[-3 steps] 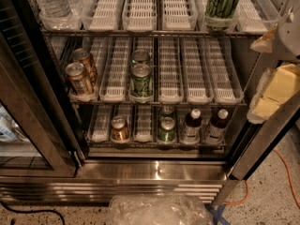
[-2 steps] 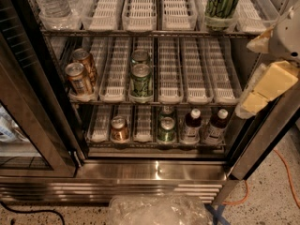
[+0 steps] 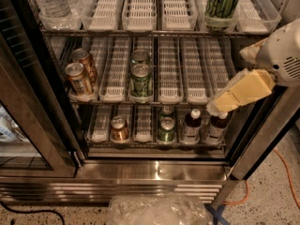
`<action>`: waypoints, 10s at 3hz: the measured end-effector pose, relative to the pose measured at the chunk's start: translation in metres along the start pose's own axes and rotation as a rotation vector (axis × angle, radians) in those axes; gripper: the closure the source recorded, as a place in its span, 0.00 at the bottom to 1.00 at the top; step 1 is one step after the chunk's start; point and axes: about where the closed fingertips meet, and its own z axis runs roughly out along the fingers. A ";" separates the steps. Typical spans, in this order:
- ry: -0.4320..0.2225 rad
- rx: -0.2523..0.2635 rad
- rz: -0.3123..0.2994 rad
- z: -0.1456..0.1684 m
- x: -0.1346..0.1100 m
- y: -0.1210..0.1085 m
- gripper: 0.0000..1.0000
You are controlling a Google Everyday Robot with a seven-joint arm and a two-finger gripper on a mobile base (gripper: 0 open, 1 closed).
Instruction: Pick green can from top shelf of fridge
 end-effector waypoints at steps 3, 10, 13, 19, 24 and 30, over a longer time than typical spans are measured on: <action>-0.144 0.061 0.171 0.032 -0.020 0.018 0.00; -0.559 0.570 0.302 0.050 -0.023 -0.039 0.00; -0.671 0.849 0.293 0.001 -0.004 -0.070 0.00; -0.835 0.836 0.271 -0.040 -0.072 -0.037 0.00; -0.791 0.842 0.298 -0.028 -0.089 -0.053 0.00; -0.915 0.916 0.354 -0.017 -0.064 -0.064 0.18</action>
Offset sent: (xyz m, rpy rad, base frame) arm 0.0103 0.0538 -0.0233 0.2642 -0.0188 -0.2415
